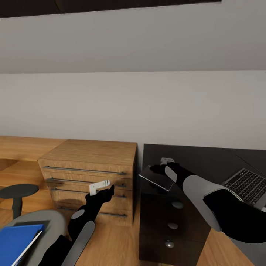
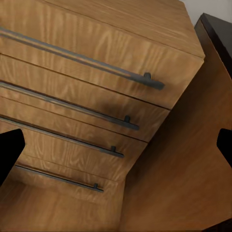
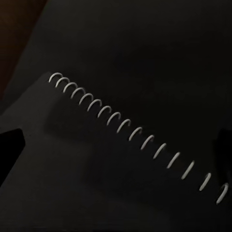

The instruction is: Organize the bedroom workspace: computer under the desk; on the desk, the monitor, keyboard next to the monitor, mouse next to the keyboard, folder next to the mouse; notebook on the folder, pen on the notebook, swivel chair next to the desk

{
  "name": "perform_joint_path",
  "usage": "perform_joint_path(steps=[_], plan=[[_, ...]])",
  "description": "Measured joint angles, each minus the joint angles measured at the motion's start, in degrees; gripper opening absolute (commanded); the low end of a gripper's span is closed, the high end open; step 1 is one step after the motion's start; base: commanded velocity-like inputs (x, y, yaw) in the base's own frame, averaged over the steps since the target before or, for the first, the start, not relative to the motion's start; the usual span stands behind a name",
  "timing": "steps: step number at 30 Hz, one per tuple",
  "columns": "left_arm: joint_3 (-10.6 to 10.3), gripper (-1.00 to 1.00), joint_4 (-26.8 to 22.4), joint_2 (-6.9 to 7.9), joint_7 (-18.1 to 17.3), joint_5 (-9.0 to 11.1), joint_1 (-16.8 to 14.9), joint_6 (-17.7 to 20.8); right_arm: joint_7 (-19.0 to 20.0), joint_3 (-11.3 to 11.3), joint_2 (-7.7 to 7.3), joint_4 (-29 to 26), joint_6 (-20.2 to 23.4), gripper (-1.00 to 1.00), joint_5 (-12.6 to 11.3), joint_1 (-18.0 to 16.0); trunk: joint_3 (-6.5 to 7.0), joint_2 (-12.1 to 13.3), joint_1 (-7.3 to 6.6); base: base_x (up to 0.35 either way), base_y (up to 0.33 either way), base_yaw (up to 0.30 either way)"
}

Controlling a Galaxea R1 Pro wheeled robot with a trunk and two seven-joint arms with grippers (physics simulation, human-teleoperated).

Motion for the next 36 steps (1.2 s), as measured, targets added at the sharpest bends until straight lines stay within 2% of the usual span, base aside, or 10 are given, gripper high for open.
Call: perform_joint_path(steps=[30,36], plan=[[0.0,1.0,0.0,0.0,0.0,-0.01,0.0,0.0,0.06,-0.17,0.0,0.04,-0.1,1.0,-0.12,0.0,0.0,0.0,0.02,-0.191,0.001,0.0],[-0.03,1.0,0.0,0.0,0.0,0.06,0.0,0.07,0.07,-0.21,0.0,0.08,-0.18,1.0,-0.13,0.0,0.0,0.0,0.0,-0.075,0.0,0.0]])
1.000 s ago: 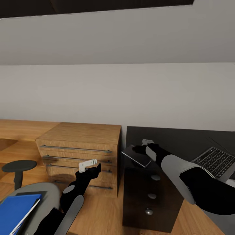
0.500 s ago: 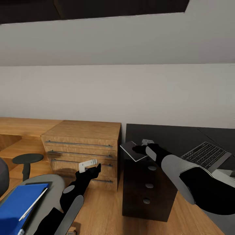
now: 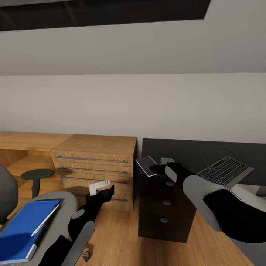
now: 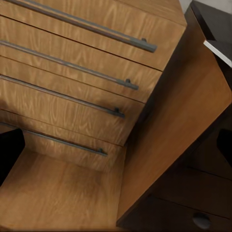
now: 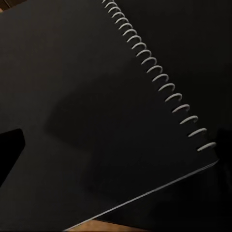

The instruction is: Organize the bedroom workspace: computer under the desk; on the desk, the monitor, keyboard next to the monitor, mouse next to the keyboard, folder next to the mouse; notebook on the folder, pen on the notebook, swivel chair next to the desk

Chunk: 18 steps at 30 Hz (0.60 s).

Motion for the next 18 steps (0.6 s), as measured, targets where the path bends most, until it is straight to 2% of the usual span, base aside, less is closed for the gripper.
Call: perform_joint_path(steps=[2,18], plan=[[-0.03,1.0,0.0,0.0,0.0,0.01,0.0,0.02,-0.01,-0.01,0.0,0.04,-0.07,1.0,-0.01,0.0,0.0,0.0,0.0,-0.005,0.0,0.0],[-0.06,1.0,0.08,0.0,0.0,0.0,0.0,0.1,-0.26,-0.36,-0.02,3.97,-0.11,1.0,-0.26,0.03,2.86,6.41,-3.51,0.0,0.0,0.0]])
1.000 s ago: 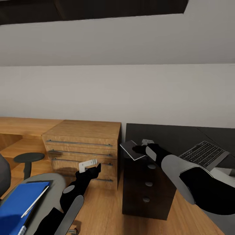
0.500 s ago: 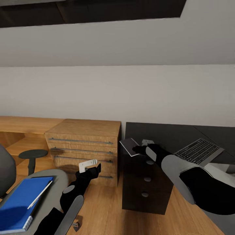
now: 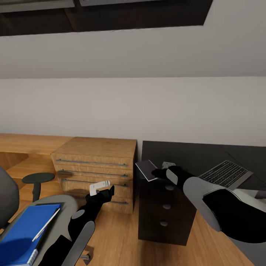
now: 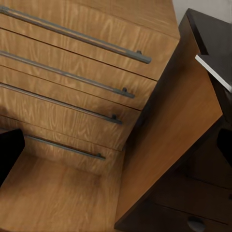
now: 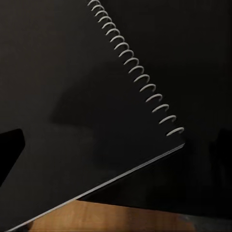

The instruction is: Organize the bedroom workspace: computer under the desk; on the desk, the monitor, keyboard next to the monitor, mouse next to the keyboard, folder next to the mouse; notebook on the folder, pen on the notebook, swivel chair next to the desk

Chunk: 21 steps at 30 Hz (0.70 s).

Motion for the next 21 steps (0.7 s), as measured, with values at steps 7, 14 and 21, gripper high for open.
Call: perform_joint_path(steps=[7,14,21], plan=[[0.0,1.0,0.08,-0.05,0.0,0.0,0.0,0.0,-0.02,0.0,0.0,0.0,-0.03,1.0,0.0,0.0,1.26,2.81,-1.54,0.0,0.0,0.0],[0.0,1.0,0.09,-0.08,0.0,0.0,0.0,0.0,-0.02,0.04,0.0,0.0,-0.13,1.0,0.06,0.0,2.51,5.62,-3.08,0.0,0.0,0.0],[-0.02,1.0,0.18,-0.09,0.0,-0.01,0.0,0.0,-0.02,0.21,0.23,-0.05,-2.45,1.0,0.26,0.0,2.52,5.63,-3.08,0.0,0.0,0.0]])
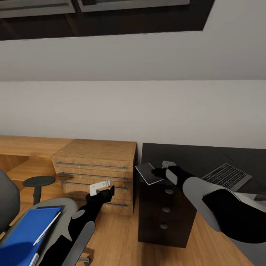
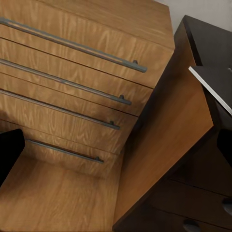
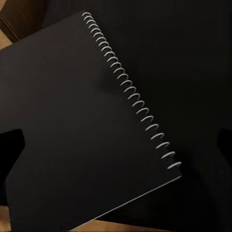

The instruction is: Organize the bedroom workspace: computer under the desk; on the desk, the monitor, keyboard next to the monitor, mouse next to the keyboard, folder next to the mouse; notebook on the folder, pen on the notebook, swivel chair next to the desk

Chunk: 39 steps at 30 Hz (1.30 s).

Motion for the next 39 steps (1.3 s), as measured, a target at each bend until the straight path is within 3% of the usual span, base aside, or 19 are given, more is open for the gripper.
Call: perform_joint_path(steps=[2,3,4,16,22,23,39], plan=[[-0.03,1.0,0.06,0.0,0.0,-0.02,0.0,0.01,-0.04,0.09,0.12,0.05,-2.32,1.0,0.11,0.04,0.0,0.0,0.0,0.0,0.0,0.0],[-0.13,1.0,0.15,0.0,0.0,-0.11,0.0,0.04,-0.18,0.34,0.54,0.0,-8.16,1.0,0.29,0.83,0.0,0.0,0.0,0.0,0.0,0.0],[-0.13,1.0,0.15,0.0,0.0,-0.13,0.0,0.04,-0.2,0.36,0.61,-0.02,-8.66,1.0,0.32,0.92,0.0,0.0,0.0,0.0,0.0,0.0],[-0.16,1.0,0.25,0.0,0.0,-0.24,0.0,0.02,-0.47,0.45,1.61,-0.43,-11.73,1.0,0.73,1.23,0.0,0.0,0.0,0.0,0.0,0.0],[-0.16,1.0,0.26,0.04,-0.01,-0.25,0.0,0.01,-5.06,0.45,2.8,-0.43,-14.95,1.0,1.11,1.26,0.0,0.0,0.0,0.0,0.0,0.0],[-0.16,1.0,0.26,0.08,-0.02,-0.36,0.0,0.0,-5.68,0.43,3.03,-0.42,-15.39,1.0,2.41,1.3,0.0,0.0,0.0,0.0,0.0,0.0],[-0.16,1.0,0.26,0.09,-0.09,-0.39,0.0,0.0,-5.86,0.33,3.16,-0.68,-15.31,1.0,2.9,1.32,0.0,0.0,0.0,0.018,0.0,0.0]])
